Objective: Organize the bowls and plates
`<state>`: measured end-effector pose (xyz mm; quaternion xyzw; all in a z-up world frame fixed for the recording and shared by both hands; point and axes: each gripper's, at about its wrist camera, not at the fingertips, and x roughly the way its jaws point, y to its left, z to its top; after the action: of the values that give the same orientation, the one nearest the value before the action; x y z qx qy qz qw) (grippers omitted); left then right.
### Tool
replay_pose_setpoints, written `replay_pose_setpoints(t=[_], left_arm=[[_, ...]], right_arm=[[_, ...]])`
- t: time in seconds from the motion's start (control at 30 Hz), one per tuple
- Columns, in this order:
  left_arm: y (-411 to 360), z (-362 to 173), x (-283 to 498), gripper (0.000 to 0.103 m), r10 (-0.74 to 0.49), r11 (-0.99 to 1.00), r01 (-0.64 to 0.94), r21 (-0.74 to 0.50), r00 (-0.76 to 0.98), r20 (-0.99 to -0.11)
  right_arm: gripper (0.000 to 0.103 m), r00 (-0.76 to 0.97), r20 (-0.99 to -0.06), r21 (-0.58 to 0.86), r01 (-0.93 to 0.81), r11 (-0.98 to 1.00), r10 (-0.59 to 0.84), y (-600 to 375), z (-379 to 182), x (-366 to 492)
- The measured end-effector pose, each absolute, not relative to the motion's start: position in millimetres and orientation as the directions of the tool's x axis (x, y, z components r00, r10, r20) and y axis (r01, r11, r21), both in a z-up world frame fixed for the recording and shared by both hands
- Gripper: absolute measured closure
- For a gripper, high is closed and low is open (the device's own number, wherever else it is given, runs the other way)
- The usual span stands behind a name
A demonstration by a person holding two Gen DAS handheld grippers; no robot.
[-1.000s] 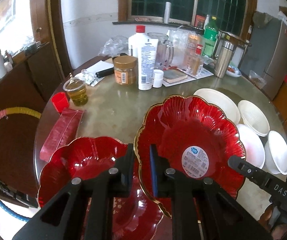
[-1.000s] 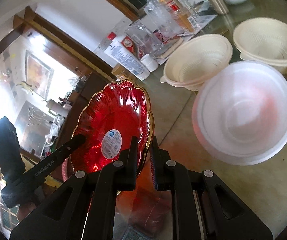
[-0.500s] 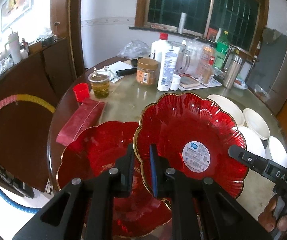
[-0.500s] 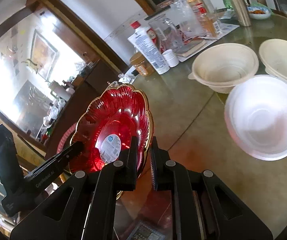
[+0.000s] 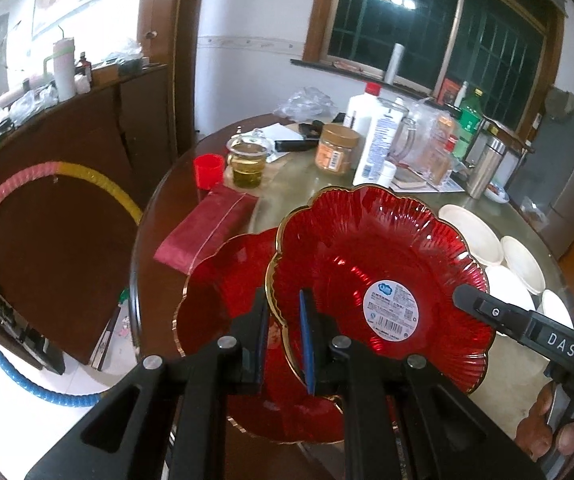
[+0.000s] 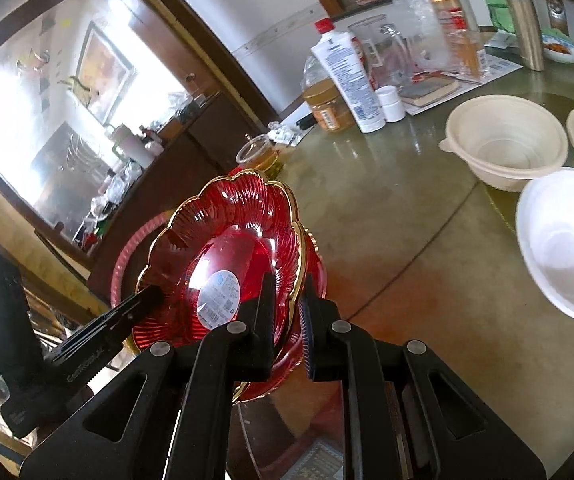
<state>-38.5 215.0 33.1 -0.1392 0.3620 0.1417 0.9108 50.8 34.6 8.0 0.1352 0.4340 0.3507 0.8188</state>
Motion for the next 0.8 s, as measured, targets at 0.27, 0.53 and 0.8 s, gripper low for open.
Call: replay_pose_setpoints(t=[0.27, 0.53, 0.8], left_arm=[[233.4, 24.8, -49.2, 0.09, 0.167, 0.902, -0.395, -0.173, 0.691, -0.704], [243.4, 13.8, -49.3, 0.09, 0.163, 0.893, -0.411, -0.183, 0.675, -0.72], [250.9, -1.6, -43.2, 0.089, 0.15, 0.887, -0.421, -0.19, 0.652, -0.743]], right_arm=[[0.091, 0.349, -0.641, 0.498, -0.489, 0.717, 0.683, 57.9, 5.8, 46.7], [0.091, 0.33, -0.672, 0.476, -0.493, 0.729, 0.662, 72.7, 0.4, 50.1], [0.091, 0.318, -0.697, 0.465, -0.481, 0.743, 0.643, 78.5, -8.7, 55.3]])
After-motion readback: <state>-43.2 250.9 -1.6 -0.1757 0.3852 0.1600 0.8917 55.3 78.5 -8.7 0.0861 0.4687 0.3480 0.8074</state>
